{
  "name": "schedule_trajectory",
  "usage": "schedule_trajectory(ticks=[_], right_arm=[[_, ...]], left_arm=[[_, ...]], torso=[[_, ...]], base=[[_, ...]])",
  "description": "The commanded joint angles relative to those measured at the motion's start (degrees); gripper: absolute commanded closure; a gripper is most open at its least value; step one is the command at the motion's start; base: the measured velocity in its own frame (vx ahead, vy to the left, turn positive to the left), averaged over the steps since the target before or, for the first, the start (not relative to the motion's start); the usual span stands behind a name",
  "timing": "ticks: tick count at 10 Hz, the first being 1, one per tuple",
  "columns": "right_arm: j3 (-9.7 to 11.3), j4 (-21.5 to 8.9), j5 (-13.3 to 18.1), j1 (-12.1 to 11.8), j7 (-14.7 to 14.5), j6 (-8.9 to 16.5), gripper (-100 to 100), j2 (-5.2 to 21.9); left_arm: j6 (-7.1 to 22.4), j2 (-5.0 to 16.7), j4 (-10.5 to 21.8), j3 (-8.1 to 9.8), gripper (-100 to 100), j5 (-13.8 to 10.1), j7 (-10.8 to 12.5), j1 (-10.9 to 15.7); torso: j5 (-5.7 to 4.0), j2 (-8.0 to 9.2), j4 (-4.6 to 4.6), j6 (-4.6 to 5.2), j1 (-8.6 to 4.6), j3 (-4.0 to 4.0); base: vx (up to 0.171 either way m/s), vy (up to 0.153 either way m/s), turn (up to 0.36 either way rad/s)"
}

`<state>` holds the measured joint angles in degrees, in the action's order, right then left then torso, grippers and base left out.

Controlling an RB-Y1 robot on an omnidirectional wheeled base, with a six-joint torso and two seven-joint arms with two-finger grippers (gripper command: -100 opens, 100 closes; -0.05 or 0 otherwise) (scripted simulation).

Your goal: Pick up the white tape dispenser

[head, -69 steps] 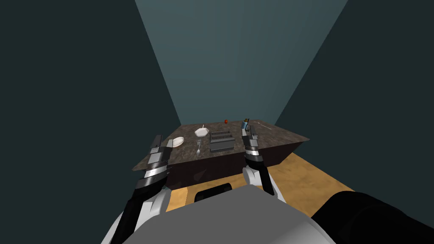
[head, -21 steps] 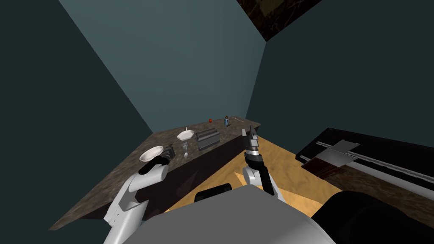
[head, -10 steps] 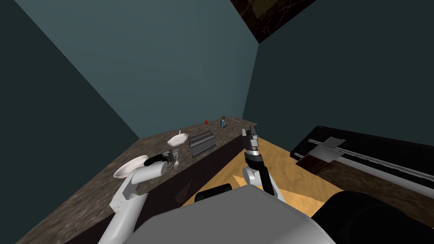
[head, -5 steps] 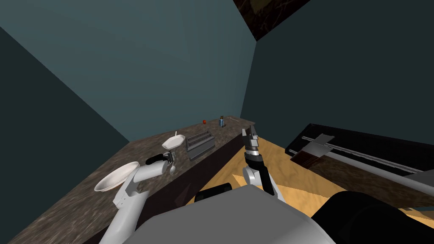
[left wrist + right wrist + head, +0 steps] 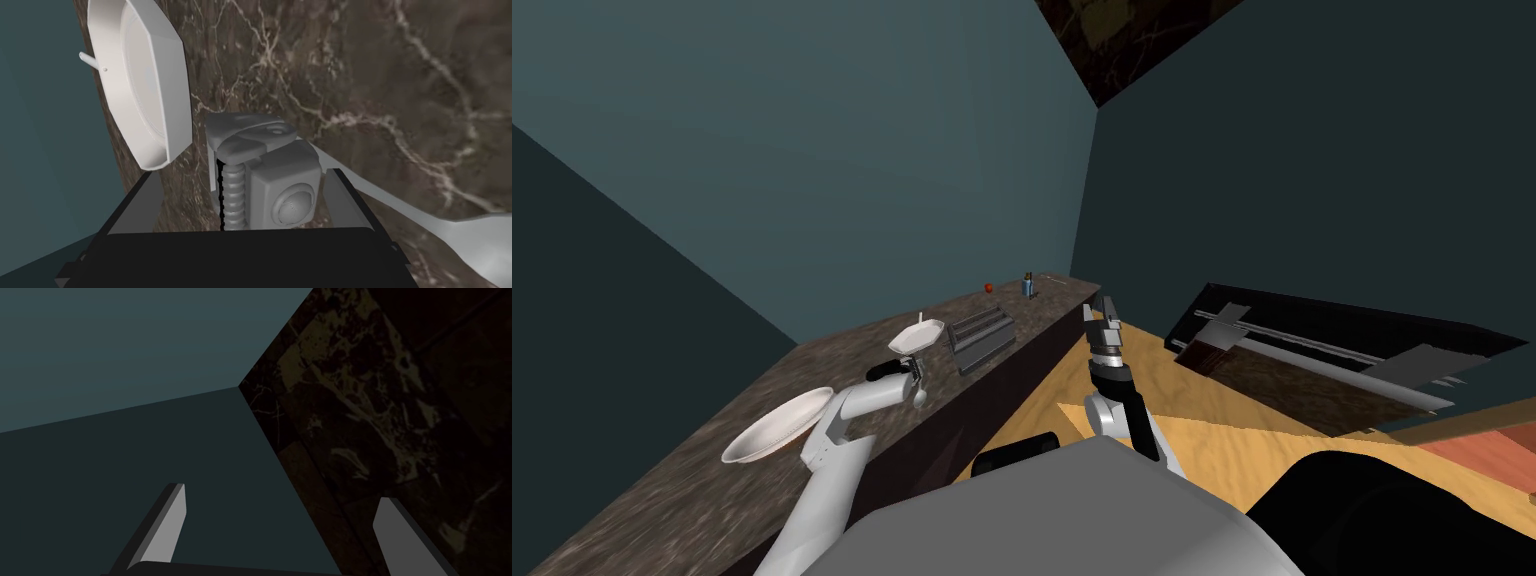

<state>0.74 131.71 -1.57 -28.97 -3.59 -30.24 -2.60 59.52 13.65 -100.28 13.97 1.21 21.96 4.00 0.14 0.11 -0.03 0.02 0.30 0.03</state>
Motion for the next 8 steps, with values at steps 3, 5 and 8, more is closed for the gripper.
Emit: schedule_trajectory(ticks=[3,5,8], right_arm=[[0.0,0.0,0.0,-0.02,0.0,0.0,0,0.0],[0.0,0.0,0.0,-0.02,0.0,0.0,0,0.0],[0.0,0.0,0.0,-0.02,0.0,0.0,0,0.0]], left_arm=[[-0.04,-0.09,0.23,-0.01,100,0.06,0.1,-0.03],[-0.11,-0.02,0.16,0.02,100,0.09,0.08,0.05],[0.3,0.34,-1.46,-0.29,100,-1.1,-0.53,-1.13]], torso=[[-0.08,-0.29,0.0,-0.03,-0.11,-0.14],[-0.03,-0.36,-0.07,-0.03,-0.13,-0.2],[-0.06,-0.37,-0.05,-0.03,-0.16,-0.2]], base=[[-0.016,0.009,-0.01],[0.0,0.0,0.0],[0.014,-0.008,0.057]])
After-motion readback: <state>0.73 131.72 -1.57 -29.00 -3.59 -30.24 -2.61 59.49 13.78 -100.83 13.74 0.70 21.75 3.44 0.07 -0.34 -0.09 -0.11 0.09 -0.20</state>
